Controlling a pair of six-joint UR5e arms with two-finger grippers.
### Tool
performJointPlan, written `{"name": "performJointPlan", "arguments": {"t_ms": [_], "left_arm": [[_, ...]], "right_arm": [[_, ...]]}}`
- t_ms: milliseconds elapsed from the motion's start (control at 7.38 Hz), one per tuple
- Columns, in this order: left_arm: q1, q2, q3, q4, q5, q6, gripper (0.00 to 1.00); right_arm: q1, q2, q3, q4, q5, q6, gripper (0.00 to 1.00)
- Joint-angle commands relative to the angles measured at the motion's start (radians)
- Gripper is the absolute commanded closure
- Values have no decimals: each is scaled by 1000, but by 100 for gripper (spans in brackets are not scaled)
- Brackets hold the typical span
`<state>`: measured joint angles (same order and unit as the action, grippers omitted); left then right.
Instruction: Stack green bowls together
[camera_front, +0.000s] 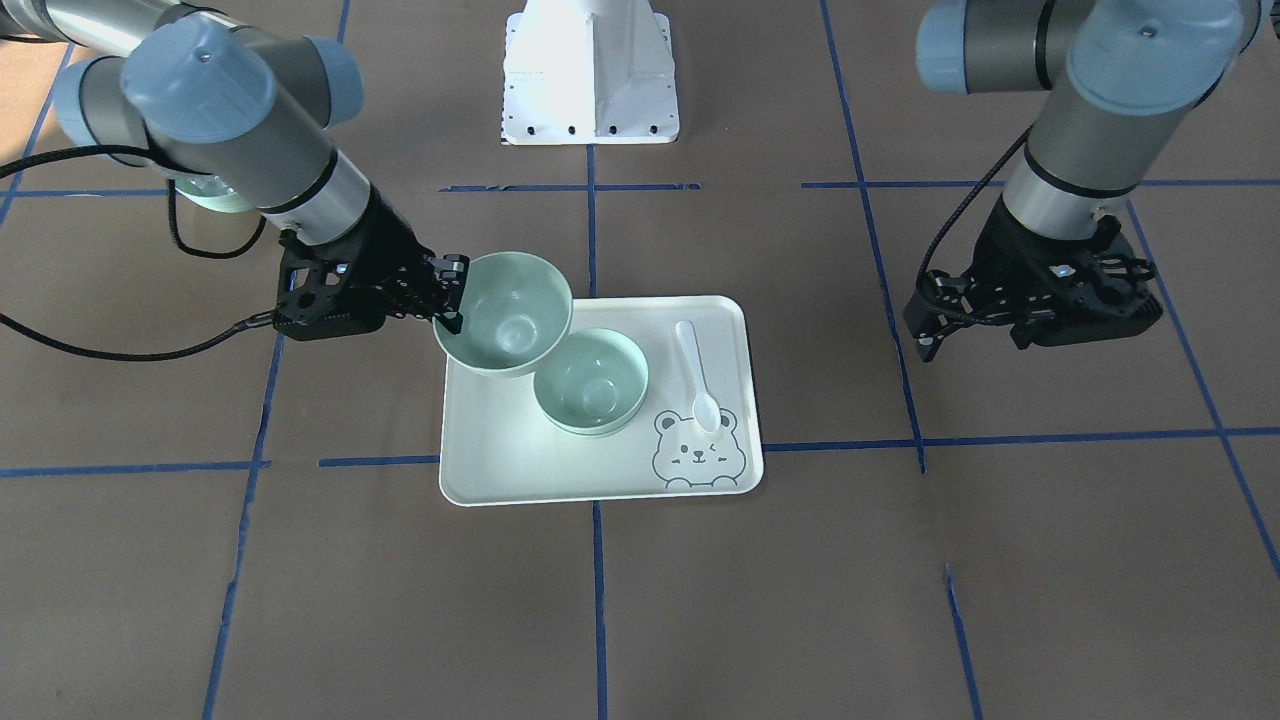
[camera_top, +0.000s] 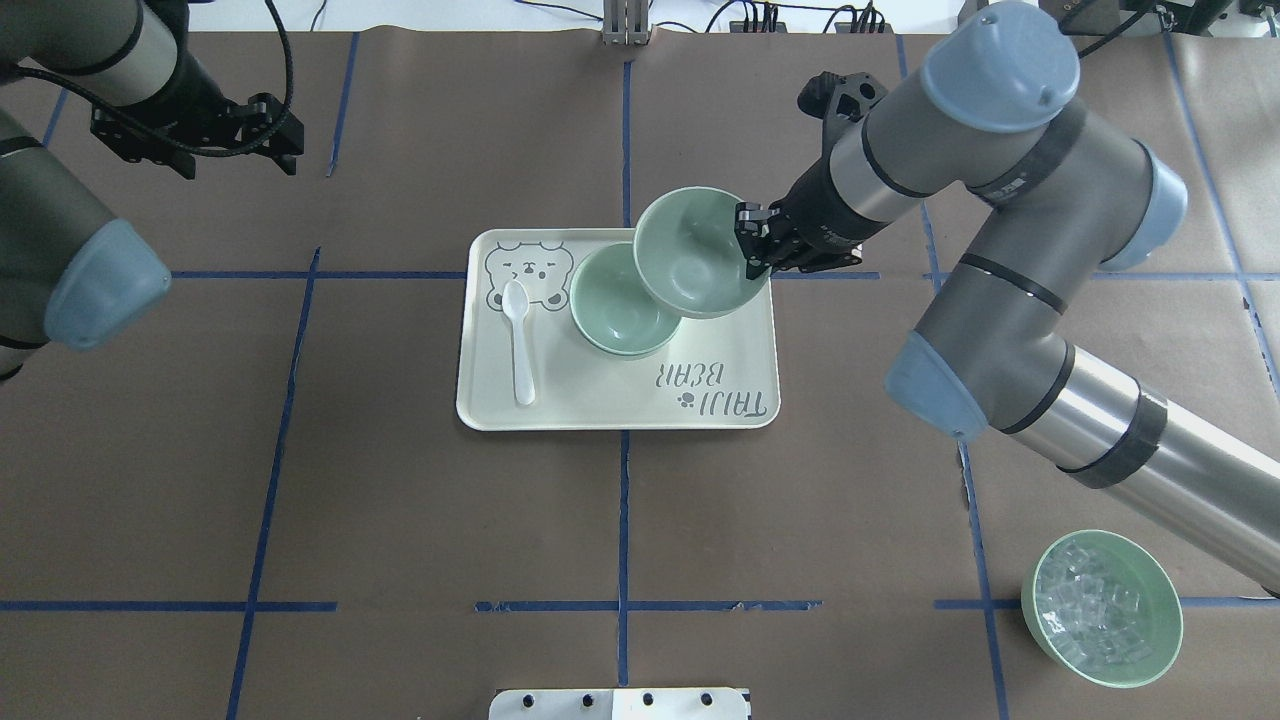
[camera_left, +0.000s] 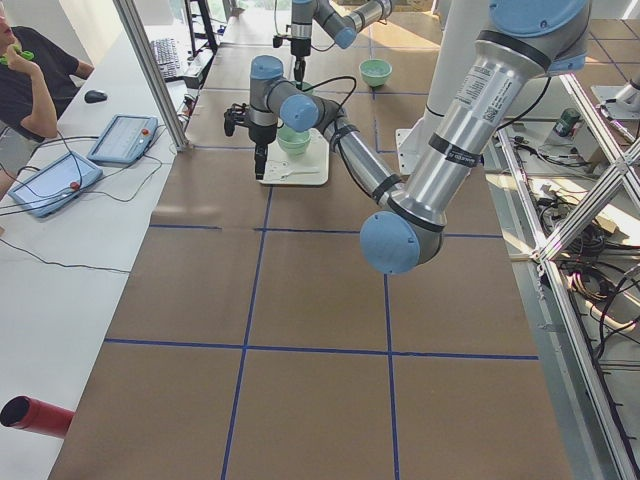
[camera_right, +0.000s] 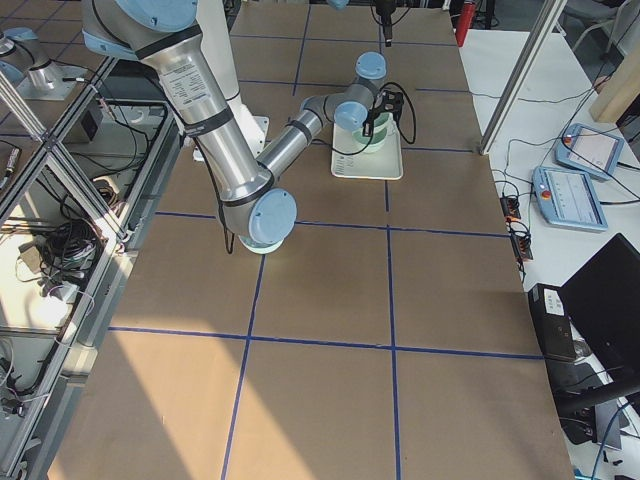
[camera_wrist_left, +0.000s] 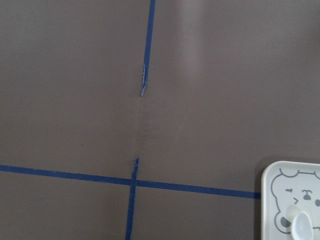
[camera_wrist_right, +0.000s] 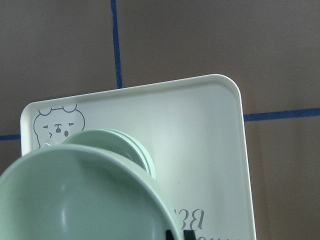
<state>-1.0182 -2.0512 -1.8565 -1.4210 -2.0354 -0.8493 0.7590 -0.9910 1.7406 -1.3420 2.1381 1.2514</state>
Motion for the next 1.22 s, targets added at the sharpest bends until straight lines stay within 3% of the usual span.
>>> {"name": "performJointPlan", "arguments": {"t_ms": [0, 136, 407, 678, 949, 1085], "left_arm": [[-75, 57, -7, -1, -3, 143, 0], [-107, 89, -7, -1, -28, 206, 0], [-187, 170, -4, -7, -89, 399, 0], [-236, 203, 2, -10, -89, 473, 0], [-247, 207, 5, -15, -91, 487, 0], [-250, 206, 7, -15, -91, 487, 0]], "right_arm": [[-36, 75, -68, -34, -52, 0, 100], [-47, 110, -125, -34, -70, 0, 100], [-69, 127, -151, -29, -106, 2, 100], [-76, 193, -241, -22, -107, -1, 100], [-87, 189, -251, -22, -107, -4, 100], [-92, 186, -263, -22, -107, -10, 9]]}}
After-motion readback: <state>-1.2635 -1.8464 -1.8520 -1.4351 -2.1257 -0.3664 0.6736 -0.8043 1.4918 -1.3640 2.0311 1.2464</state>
